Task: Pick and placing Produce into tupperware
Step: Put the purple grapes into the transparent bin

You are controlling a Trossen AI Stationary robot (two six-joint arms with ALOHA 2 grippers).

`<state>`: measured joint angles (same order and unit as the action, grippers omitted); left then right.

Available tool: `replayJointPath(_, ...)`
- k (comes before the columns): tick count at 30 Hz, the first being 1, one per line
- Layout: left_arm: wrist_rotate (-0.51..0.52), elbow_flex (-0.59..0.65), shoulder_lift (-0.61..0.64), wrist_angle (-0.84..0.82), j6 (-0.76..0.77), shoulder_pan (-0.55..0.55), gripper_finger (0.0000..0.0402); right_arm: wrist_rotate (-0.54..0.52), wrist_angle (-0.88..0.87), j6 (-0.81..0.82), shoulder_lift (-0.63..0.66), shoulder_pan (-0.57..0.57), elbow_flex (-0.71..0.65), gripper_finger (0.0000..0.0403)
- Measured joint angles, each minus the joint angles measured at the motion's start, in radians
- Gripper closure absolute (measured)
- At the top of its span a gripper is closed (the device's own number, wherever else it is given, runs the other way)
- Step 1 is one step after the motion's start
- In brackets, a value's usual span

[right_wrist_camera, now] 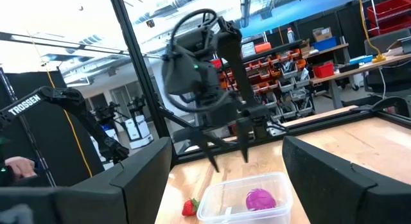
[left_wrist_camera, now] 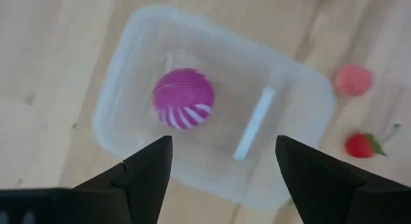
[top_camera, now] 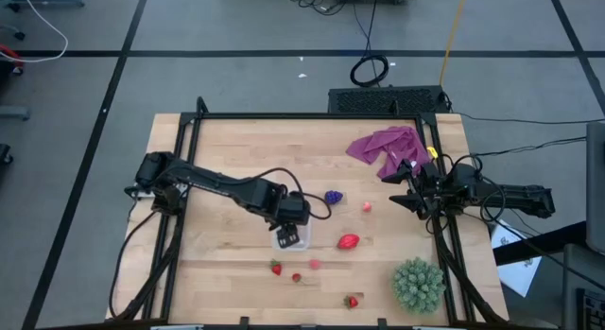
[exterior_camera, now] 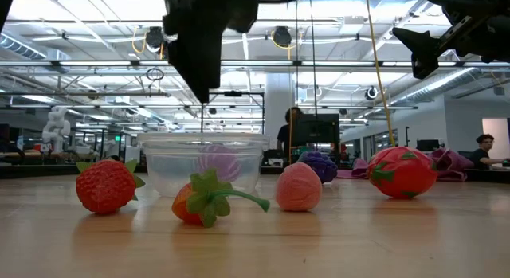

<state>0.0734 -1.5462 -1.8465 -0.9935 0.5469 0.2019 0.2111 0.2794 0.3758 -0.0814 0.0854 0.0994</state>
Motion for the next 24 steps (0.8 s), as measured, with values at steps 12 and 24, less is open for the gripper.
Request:
replayJointPath(12, 0.067, -0.001, 0.0, 0.126, -0.139, -0.021, 0.0126, 0.0, 0.001, -0.002, 0.0, 0.0, 0.0, 0.0112)
replayJointPath(24, 0.074, -0.002, 0.076, 0.092, -0.234, -0.121, 0.0127, 0.0, 0.145, -0.068, -0.003, 0.0, 0.0, 0.0112)
